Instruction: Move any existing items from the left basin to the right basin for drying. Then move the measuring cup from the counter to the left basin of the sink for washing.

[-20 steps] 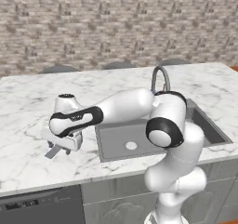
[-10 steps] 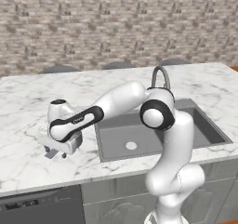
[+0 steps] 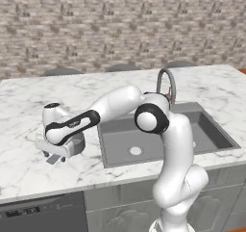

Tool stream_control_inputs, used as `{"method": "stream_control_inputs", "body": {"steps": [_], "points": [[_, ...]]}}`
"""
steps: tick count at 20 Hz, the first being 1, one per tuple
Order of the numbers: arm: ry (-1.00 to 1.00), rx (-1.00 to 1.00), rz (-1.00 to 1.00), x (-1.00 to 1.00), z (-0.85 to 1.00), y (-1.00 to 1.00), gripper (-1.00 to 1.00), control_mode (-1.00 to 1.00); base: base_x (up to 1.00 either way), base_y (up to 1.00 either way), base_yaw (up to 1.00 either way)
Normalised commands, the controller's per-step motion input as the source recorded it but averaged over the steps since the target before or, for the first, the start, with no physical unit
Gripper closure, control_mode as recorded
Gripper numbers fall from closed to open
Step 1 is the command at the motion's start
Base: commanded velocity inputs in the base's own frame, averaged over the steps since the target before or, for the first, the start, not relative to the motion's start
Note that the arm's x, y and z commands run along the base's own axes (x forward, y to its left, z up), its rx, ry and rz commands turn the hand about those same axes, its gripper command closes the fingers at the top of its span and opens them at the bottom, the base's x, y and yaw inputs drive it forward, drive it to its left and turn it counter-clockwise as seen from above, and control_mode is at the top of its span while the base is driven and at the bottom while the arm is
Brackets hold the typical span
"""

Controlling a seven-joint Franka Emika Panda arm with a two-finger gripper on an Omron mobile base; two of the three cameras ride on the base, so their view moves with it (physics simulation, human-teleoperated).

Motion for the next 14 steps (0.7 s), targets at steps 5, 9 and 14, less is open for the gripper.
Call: {"method": "stream_control_inputs", "body": {"steps": [5,9,14], "points": [[0.00,0.00,0.00,0.21,-0.27,0.00,-1.00,-1.00,0.00,0.00,0.00],[0.00,0.00,0.00,0.03,-0.18,0.00,-1.00,-1.00,0.00,0.00,0.00],[0.00,0.00,0.00,0.00,-0.06,0.00,1.00,-1.00,0.00,0.00,0.00]]}}
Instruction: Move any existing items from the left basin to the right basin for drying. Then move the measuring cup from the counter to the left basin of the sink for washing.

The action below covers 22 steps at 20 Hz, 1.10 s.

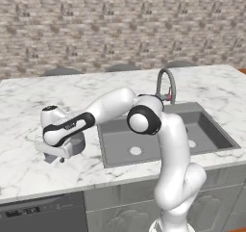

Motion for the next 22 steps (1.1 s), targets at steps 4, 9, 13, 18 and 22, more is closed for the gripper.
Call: {"method": "stream_control_inputs", "body": {"steps": [4,9,13,18,22], "points": [[0.00,0.00,-0.02,0.00,0.00,-0.05,1.00,-1.00,0.00,0.00,0.00],[0.00,0.00,-0.05,0.00,0.00,-0.30,1.00,-1.00,0.00,0.00,0.00],[0.00,0.00,-0.06,0.00,0.14,-0.58,1.00,-1.00,0.00,0.00,0.00],[0.00,0.00,-0.05,0.00,0.29,-0.60,1.00,-1.00,0.00,0.00,0.00],[0.00,0.00,-0.07,0.00,0.34,-0.74,1.00,-1.00,0.00,0.00,0.00]]}}
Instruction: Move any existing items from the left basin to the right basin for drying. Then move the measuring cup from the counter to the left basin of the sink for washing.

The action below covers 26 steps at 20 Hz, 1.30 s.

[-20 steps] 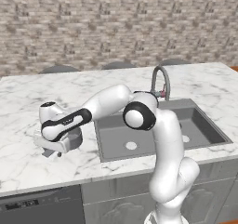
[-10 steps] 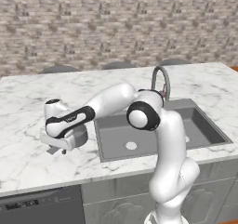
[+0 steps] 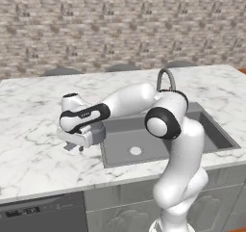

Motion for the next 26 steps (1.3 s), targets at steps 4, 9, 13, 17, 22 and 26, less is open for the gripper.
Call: {"method": "stream_control_inputs", "body": {"steps": [4,9,13,17,22,26], "points": [[0.00,0.00,-0.07,0.01,0.24,-0.81,1.00,-1.00,0.00,0.00,0.00],[0.03,0.00,-0.06,0.13,0.02,-0.89,1.00,-1.00,0.00,0.00,0.00],[0.02,0.00,-0.02,0.09,0.00,-0.98,1.00,-1.00,0.00,0.00,0.00],[0.00,0.00,0.00,0.03,0.00,-0.97,1.00,-1.00,0.00,0.00,0.00],[0.13,0.00,0.00,0.29,-0.27,-0.56,1.00,-1.00,0.00,0.00,0.00],[0.14,0.00,0.00,0.43,-0.42,-0.36,1.00,-1.00,0.00,0.00,0.00]]}}
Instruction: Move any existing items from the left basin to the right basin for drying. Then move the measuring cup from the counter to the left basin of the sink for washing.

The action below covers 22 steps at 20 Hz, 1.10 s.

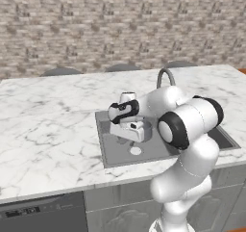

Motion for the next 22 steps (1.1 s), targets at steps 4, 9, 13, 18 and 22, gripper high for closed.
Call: {"method": "stream_control_inputs", "body": {"steps": [4,9,13,18,22], "points": [[0.10,0.00,-0.07,0.54,-0.49,-0.19,1.00,-1.00,0.00,0.00,0.00],[0.01,0.00,-0.10,0.46,-0.49,-0.17,1.00,-1.00,0.00,0.00,0.00],[0.00,0.00,-0.08,0.47,-0.62,-0.03,1.00,-1.00,0.00,0.00,0.00],[0.00,0.00,-0.06,0.40,-0.53,0.00,1.00,-1.00,0.00,0.00,0.00],[0.00,0.00,-0.04,0.28,-0.52,-0.08,1.00,-1.00,0.00,0.00,0.00]]}}
